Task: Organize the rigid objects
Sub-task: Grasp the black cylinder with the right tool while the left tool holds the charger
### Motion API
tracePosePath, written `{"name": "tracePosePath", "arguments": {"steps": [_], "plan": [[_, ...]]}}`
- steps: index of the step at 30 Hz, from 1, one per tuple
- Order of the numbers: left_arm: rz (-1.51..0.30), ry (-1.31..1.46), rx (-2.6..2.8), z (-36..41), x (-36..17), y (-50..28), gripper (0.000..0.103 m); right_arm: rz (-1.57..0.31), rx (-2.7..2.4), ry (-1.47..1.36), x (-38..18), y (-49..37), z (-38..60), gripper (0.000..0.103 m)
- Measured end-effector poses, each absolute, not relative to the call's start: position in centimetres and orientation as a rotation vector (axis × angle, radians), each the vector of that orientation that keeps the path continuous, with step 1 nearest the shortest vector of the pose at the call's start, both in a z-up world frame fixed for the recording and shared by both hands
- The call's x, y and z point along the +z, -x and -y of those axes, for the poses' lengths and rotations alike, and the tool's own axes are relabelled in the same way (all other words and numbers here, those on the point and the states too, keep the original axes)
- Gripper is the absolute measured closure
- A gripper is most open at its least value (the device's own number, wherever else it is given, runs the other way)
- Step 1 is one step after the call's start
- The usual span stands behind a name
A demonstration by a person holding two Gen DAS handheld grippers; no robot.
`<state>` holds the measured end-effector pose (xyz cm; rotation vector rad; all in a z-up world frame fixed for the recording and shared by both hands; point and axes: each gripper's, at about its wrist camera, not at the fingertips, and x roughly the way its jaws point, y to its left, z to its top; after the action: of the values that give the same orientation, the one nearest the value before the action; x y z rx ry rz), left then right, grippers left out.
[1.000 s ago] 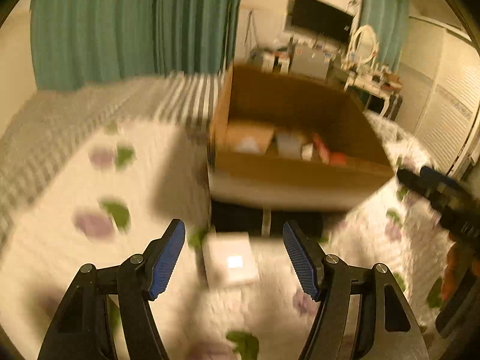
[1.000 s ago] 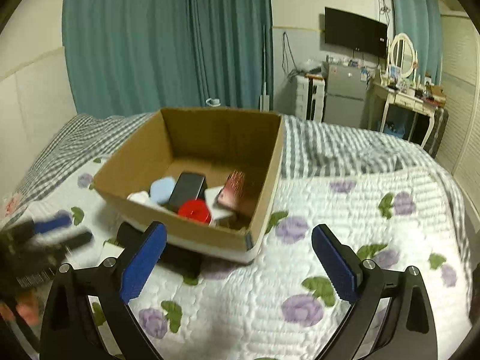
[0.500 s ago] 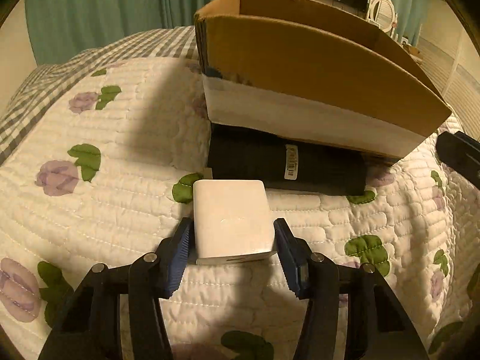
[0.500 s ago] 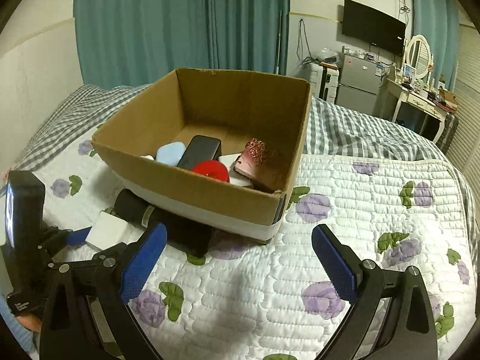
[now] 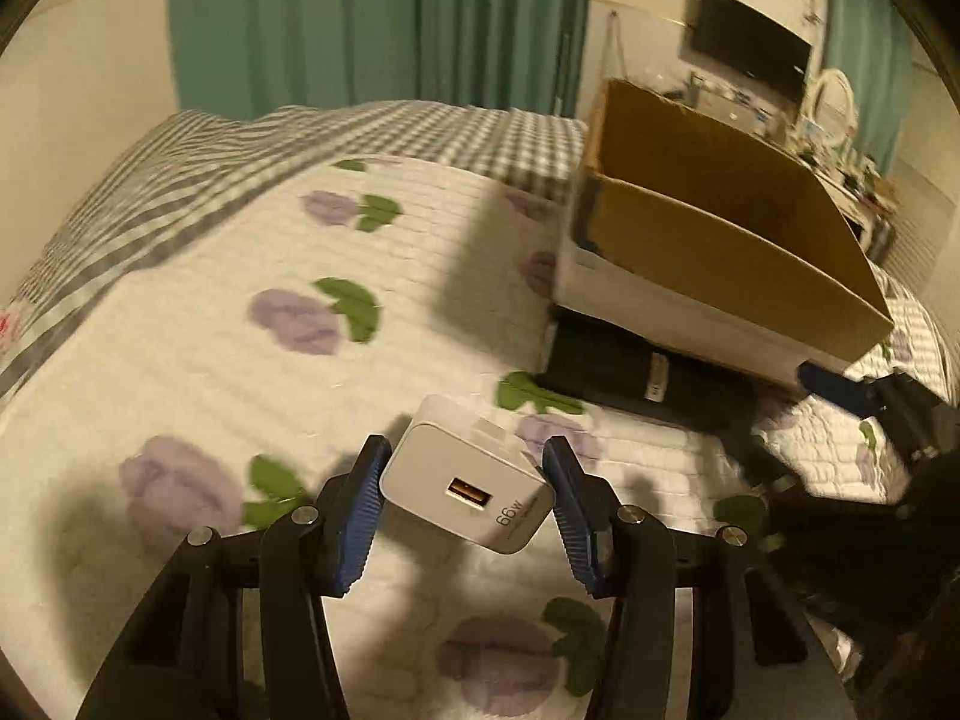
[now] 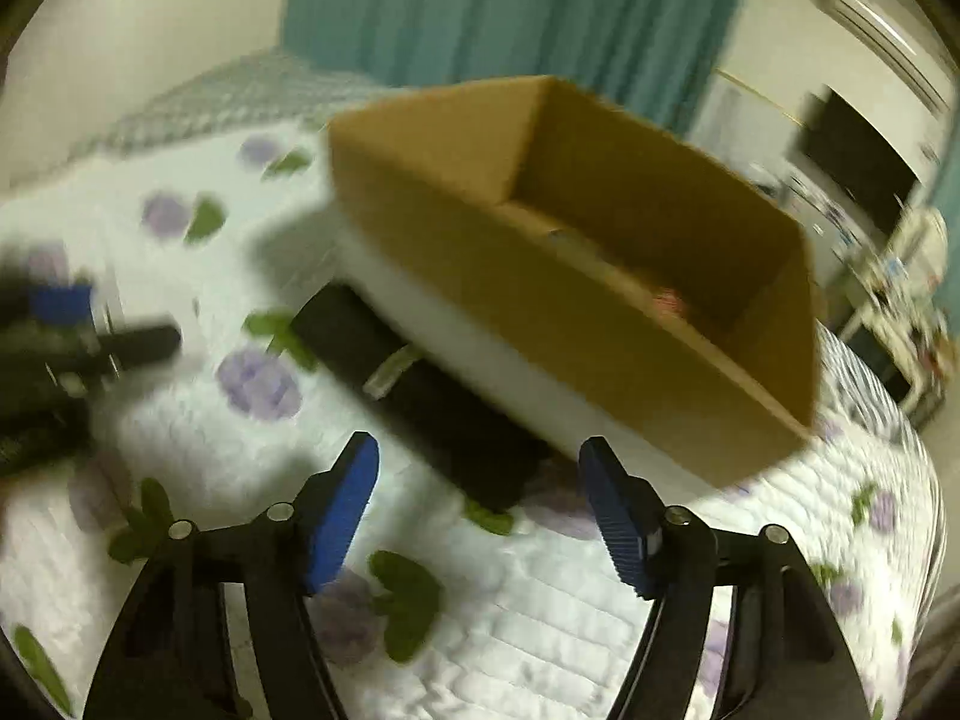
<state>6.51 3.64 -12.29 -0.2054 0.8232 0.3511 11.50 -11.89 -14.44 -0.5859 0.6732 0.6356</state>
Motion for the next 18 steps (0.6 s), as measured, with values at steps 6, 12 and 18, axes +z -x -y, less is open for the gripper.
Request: {"name": "tracePosePath", "arguments": {"steps": [6,12,18], "plan": [[-0.823,0.239,0.362,-4.5,-12.4,-6.3,0.05,-0.669,0.666,0.773,-17.4,-12.4,8.6,0.035],[-0.829,0.285,0.357,-5.3,-12.5,-6.4,0.05,-0.68,0.665,0.784,-18.6,-13.7,7.5,0.035],[-0.834,0.279,0.363,-5.1,-12.6,-6.4,0.05,-0.702,0.634,0.719,-18.2,-15.2,6.9,0.048]]}}
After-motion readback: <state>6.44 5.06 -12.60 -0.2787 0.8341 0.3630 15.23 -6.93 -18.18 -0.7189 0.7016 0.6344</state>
